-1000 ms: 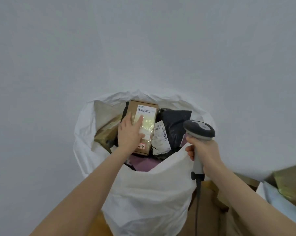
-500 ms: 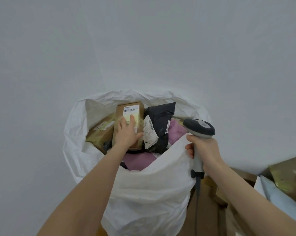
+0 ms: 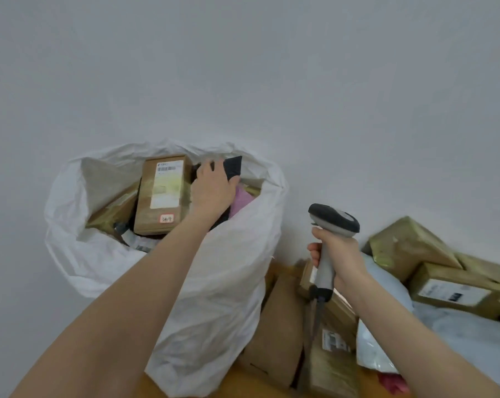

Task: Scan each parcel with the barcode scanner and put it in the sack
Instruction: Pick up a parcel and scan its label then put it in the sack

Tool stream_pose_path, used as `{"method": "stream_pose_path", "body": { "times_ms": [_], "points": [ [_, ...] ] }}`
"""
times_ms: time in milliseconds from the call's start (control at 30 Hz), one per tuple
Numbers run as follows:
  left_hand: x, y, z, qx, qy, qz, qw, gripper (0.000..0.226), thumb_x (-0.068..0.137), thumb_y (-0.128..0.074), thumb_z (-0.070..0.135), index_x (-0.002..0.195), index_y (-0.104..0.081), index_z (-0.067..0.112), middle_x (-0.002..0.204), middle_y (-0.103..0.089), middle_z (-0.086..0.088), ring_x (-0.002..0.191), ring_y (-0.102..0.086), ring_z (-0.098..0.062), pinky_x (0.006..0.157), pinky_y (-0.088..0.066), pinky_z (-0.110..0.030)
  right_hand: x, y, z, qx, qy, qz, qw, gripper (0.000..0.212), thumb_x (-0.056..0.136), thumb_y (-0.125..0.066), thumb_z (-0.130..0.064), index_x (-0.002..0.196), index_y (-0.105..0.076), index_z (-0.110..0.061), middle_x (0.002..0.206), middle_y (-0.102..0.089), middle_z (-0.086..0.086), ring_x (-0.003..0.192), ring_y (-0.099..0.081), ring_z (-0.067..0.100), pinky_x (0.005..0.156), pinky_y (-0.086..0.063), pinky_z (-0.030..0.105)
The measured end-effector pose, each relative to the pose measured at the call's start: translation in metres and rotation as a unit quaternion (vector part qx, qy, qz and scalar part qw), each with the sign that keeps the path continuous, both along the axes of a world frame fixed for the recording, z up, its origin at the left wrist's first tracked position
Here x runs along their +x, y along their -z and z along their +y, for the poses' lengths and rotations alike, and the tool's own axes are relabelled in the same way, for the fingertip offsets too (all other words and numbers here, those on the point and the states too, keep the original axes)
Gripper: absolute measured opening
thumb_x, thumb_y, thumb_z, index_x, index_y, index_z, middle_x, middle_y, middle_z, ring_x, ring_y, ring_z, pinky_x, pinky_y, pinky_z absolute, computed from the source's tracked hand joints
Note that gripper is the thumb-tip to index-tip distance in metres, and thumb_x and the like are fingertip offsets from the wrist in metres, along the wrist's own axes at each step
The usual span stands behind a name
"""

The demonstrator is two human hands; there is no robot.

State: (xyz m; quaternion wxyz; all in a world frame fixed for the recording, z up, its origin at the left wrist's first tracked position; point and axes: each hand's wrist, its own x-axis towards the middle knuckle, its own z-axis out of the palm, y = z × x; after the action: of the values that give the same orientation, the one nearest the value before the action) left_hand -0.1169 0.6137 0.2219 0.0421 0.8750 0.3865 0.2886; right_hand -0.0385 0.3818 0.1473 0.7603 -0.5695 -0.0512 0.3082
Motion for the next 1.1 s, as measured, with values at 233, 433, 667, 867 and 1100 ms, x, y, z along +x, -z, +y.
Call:
{"method": "stream_pose_path", "body": {
  "times_ms": [233,433,667,867,1100],
  "points": [
    [0.109,0.06,-0.163,-0.053,0.172,0.032,0.983,0.053,0.096,-0.052,0.031,0.143,-0.037,0.011,0.145,-0.035,-0.012,0.133,-0.036,-0.028,0.107,-0.035,-0.039,0.029,0.045,-0.118,-0.021,0.073,0.065,0.995,0.012,0.088,-0.068,-0.011,0.08,-0.063,-0.004,0.053,-0.062,0.008,0.041,-0.052,0.013,0.044,-0.045,0.023],
    [0.157,0.153,-0.26,-0.155,0.256,0.161,0.94,0.06,0.093,-0.059,0.037,0.143,-0.037,0.012,0.142,-0.037,-0.011,0.131,-0.038,-0.029,0.105,-0.038,-0.04,0.058,0.083,-0.204,-0.058,0.143,0.096,0.983,0.011,0.088,-0.067,-0.011,0.08,-0.065,-0.004,0.054,-0.063,0.009,0.041,-0.053,0.013,0.043,-0.044,0.024],
    [0.222,0.194,-0.286,-0.197,0.272,0.202,0.92,0.087,0.082,-0.071,0.042,0.149,-0.024,0.012,0.151,-0.031,-0.01,0.137,-0.033,-0.028,0.106,-0.035,-0.04,0.116,0.089,-0.239,-0.057,0.213,0.114,0.969,0.014,0.088,-0.069,-0.012,0.076,-0.066,-0.004,0.053,-0.062,0.008,0.042,-0.052,0.014,0.047,-0.044,0.027],
    [0.286,0.211,-0.288,-0.084,0.347,0.207,0.911,0.077,0.083,-0.072,0.036,0.144,-0.032,0.013,0.143,-0.04,-0.008,0.131,-0.039,-0.025,0.102,-0.04,-0.038,0.156,0.106,-0.235,-0.045,0.239,0.151,0.958,0.013,0.089,-0.068,-0.011,0.079,-0.067,-0.003,0.054,-0.062,0.008,0.041,-0.052,0.013,0.047,-0.045,0.026],
    [0.323,0.254,-0.315,0.036,0.328,0.321,0.888,0.071,0.08,-0.071,0.046,0.133,-0.038,0.011,0.133,-0.046,-0.009,0.123,-0.042,-0.025,0.096,-0.04,-0.035,0.163,0.13,-0.245,-0.058,0.262,0.16,0.95,0.012,0.087,-0.07,-0.011,0.078,-0.067,-0.005,0.051,-0.062,0.006,0.039,-0.052,0.012,0.043,-0.045,0.023]
  ]
}}
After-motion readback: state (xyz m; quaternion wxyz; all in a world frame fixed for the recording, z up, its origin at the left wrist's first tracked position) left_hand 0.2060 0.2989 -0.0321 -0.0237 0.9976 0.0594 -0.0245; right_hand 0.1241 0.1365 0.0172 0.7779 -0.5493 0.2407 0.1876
